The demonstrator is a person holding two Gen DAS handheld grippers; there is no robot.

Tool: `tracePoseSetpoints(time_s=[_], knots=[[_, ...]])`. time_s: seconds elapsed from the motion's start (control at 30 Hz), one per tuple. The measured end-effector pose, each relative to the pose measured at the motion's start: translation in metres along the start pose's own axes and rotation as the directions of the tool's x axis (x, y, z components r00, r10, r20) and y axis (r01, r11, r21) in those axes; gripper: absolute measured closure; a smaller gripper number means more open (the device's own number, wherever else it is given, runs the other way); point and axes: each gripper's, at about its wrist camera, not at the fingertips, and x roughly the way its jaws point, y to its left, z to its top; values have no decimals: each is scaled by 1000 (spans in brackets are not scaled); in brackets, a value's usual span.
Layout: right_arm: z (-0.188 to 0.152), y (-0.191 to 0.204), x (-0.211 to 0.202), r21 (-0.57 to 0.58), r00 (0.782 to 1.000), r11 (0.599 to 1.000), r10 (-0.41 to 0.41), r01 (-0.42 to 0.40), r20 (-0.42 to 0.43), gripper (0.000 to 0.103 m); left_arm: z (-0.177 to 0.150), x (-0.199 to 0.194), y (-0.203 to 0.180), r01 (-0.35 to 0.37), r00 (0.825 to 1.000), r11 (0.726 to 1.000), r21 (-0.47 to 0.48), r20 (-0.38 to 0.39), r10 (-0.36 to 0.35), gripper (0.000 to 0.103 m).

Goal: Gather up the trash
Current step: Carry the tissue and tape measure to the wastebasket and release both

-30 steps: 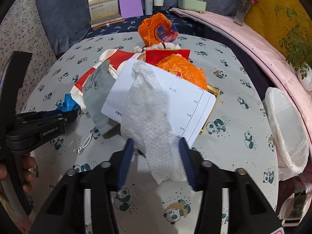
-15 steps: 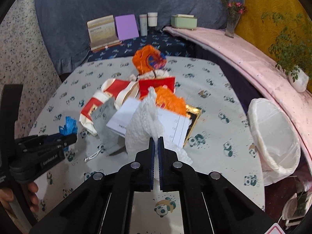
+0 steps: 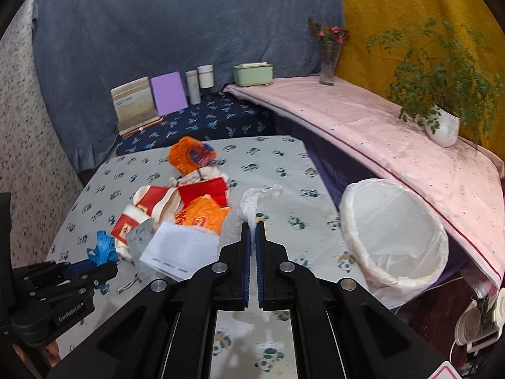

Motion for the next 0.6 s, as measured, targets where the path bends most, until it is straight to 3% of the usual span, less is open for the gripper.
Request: tracePoseSetpoints(time_s=[0.33,0.6], knots=[[2,-68,-7,103,994,989,-107,102,36,100,18,7,-81,89,996,985,148,6,-91,79],[11,-129,-5,171,978,966,-202,191,45,100,39,30,-161,209,977,939,271,-24,-211,79]])
